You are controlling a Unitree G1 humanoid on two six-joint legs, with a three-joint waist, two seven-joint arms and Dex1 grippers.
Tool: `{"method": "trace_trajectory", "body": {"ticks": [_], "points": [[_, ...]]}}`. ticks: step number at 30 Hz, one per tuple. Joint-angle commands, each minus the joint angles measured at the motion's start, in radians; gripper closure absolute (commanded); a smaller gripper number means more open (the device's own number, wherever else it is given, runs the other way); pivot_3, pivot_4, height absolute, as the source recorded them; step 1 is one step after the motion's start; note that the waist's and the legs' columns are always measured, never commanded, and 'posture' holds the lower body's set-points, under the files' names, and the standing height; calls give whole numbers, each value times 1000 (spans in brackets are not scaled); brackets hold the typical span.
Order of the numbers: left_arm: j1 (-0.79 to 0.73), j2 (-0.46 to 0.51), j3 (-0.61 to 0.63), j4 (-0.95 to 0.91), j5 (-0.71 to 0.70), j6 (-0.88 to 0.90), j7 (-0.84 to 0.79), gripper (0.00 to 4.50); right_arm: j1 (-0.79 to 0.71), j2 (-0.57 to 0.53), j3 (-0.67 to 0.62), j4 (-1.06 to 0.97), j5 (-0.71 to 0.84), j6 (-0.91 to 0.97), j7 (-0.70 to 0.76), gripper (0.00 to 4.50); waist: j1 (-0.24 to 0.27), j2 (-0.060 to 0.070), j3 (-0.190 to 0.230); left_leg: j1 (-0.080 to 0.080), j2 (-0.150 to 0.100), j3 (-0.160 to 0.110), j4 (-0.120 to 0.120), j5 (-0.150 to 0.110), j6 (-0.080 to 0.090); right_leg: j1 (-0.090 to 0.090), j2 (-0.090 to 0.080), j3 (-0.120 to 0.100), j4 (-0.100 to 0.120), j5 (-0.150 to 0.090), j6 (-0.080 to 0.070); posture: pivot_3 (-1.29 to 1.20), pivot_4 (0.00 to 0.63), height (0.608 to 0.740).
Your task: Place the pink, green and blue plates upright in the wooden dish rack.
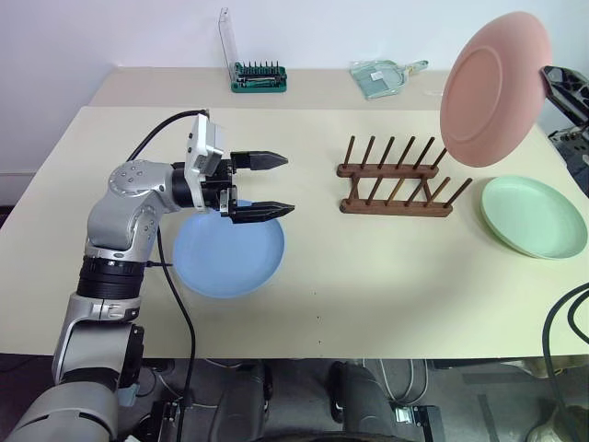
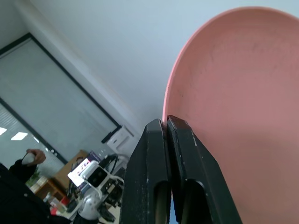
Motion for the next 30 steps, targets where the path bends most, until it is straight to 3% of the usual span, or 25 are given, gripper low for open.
{"method": "trace_trajectory", "body": {"ticks": [1,22,26,30], "points": [[-3,10,24,-39,-21,-9,5,0,-43,-48,-12,32,-36,-24,55,4463,0,0,0,0,0,0,0,0,0,0,0,0,0,0,0,0,150,724],[-13,11,13,-44,-15,-5,13,0,10,72,-19,83,-171,-105,43,4463,-1,0,0,0,0,0,0,0,0,0,0,0,0,0,0,0,150,724],[-11,18,14,-51,-21,7,12,0,20,86,-29,71,-181,-168,18,3212,-4,0,0,0,0,0,0,0,0,0,0,0,0,0,0,0,150,724],[-11,16,15,-50,-19,-2,16,0,18,85,-42,65,-181,-178,-6,1183,-4,1,0,0,0,0,0,0,0,0,0,0,0,0,0,0,150,724]]}}
